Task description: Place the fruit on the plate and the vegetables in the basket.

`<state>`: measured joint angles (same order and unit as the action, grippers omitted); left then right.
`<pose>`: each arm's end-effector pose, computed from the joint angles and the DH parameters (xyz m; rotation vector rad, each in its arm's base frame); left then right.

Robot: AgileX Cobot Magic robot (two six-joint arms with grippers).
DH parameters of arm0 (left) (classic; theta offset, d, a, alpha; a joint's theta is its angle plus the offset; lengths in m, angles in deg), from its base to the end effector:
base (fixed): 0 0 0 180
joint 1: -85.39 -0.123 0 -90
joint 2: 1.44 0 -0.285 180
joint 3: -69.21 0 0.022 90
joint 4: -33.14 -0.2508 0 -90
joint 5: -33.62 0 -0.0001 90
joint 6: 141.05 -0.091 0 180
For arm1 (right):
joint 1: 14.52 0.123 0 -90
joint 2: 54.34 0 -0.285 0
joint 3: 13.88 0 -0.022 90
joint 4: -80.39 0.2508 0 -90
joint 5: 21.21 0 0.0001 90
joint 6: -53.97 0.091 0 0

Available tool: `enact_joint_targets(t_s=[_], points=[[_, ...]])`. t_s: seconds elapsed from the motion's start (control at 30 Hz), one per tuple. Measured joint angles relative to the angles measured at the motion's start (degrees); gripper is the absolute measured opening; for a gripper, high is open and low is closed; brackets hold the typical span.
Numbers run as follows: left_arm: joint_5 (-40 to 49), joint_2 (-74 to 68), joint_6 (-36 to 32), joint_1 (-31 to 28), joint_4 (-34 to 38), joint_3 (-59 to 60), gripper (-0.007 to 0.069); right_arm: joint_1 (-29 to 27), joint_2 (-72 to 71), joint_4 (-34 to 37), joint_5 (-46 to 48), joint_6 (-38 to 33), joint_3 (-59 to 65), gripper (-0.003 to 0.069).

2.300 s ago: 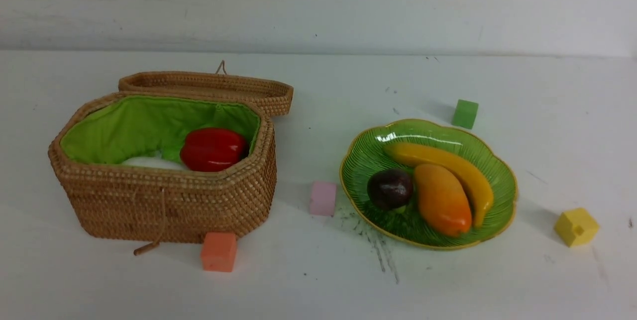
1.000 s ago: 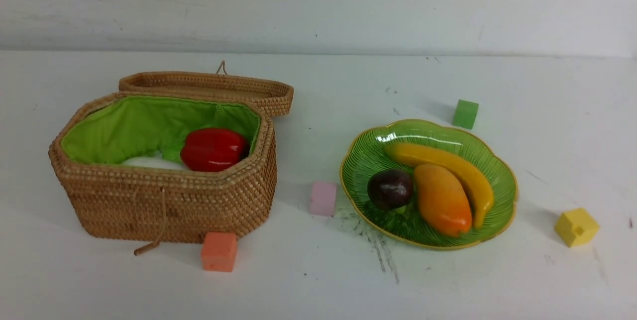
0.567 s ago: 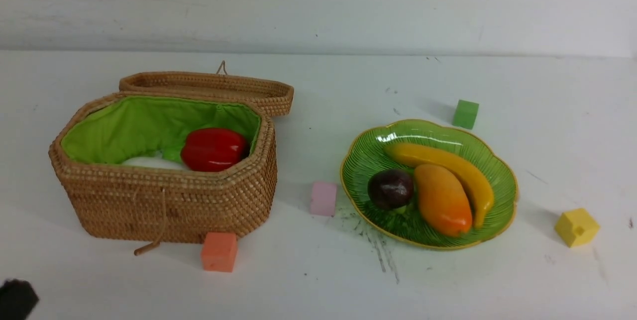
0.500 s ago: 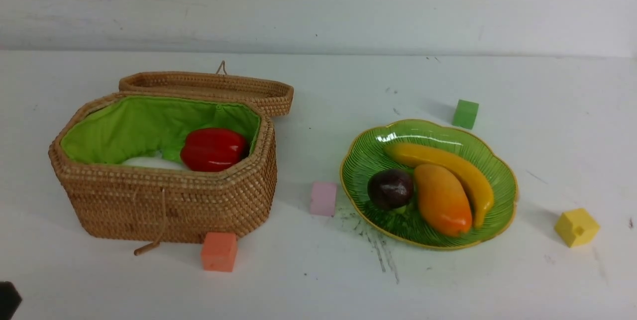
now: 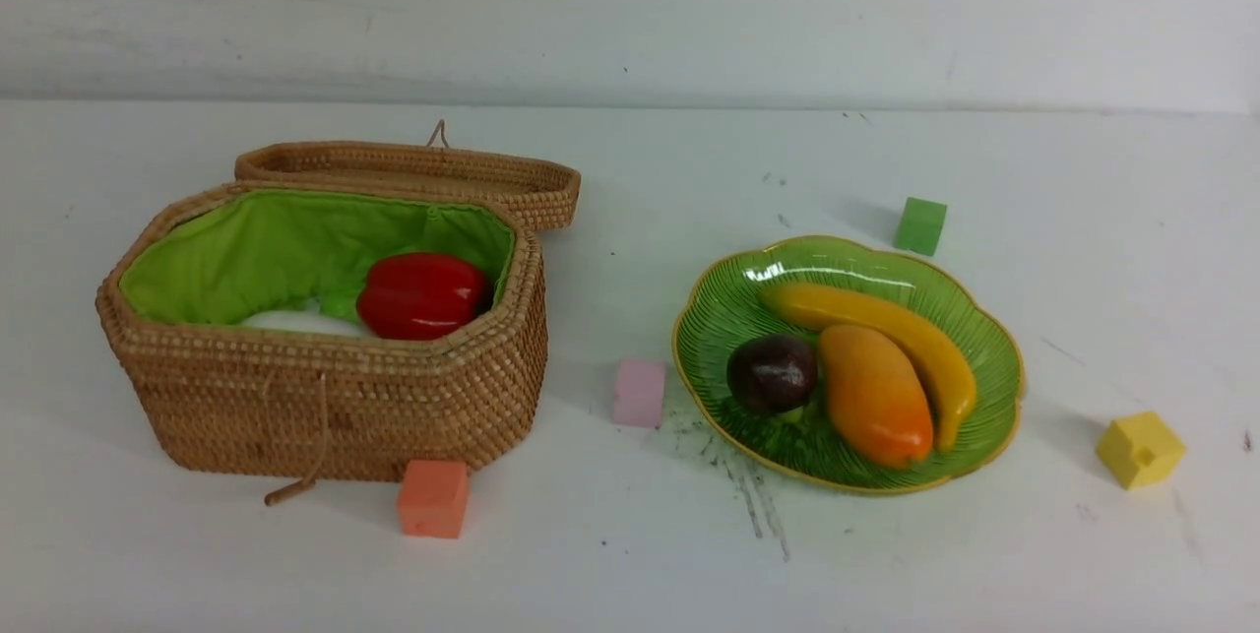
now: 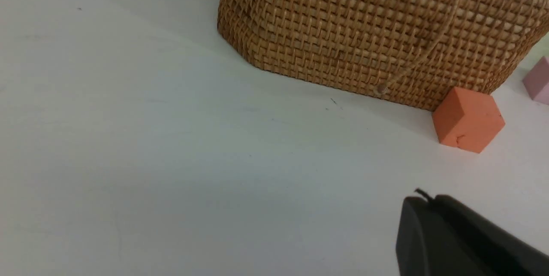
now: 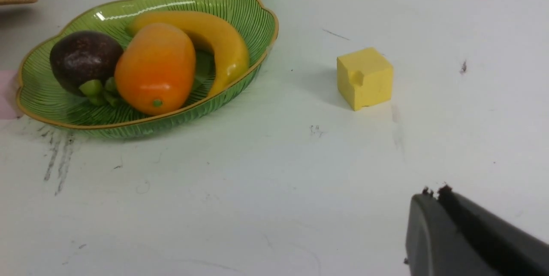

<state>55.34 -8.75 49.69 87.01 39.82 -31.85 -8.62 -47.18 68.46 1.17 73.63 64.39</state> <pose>0.0525 -0.0054 0.1697 -0.2227 1.8771 -0.2624 0.0525 -0.0018 0.1733 0.0985 1.8717 0.1006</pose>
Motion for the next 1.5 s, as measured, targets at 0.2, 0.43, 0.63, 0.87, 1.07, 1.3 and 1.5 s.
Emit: enact_joint_targets(t_s=[0.2, 0.43, 0.63, 0.87, 1.07, 1.3, 1.5], points=[[-0.5, 0.0, 0.0, 0.0, 0.0, 0.0, -0.0013, 0.0, 0.0, 0.0, 0.0, 0.0, 0.0, 0.0040], [-0.5, 0.0, 0.0, 0.0, 0.0, 0.0, -0.0013, 0.0, 0.0, 0.0, 0.0, 0.0, 0.0, 0.0051], [-0.5, 0.0, 0.0, 0.0, 0.0, 0.0, -0.0013, 0.0, 0.0, 0.0, 0.0, 0.0, 0.0, 0.0059], [-0.5, 0.0, 0.0, 0.0, 0.0, 0.0, -0.0013, 0.0, 0.0, 0.0, 0.0, 0.0, 0.0, 0.0073], [-0.5, 0.0, 0.1, 0.0, 0.0, 0.0, -0.0013, 0.0, 0.0, 0.0, 0.0, 0.0, 0.0, 0.0074], [-0.5, 0.0, 0.1, 0.0, 0.0, 0.0, -0.0011, 0.0, 0.0, 0.0, 0.0, 0.0, 0.0, 0.0079], [-0.5, 0.0, 0.2, 0.0, 0.0, 0.0, -0.0008, 0.0, 0.0, 0.0, 0.0, 0.0, 0.0, 0.0092]])
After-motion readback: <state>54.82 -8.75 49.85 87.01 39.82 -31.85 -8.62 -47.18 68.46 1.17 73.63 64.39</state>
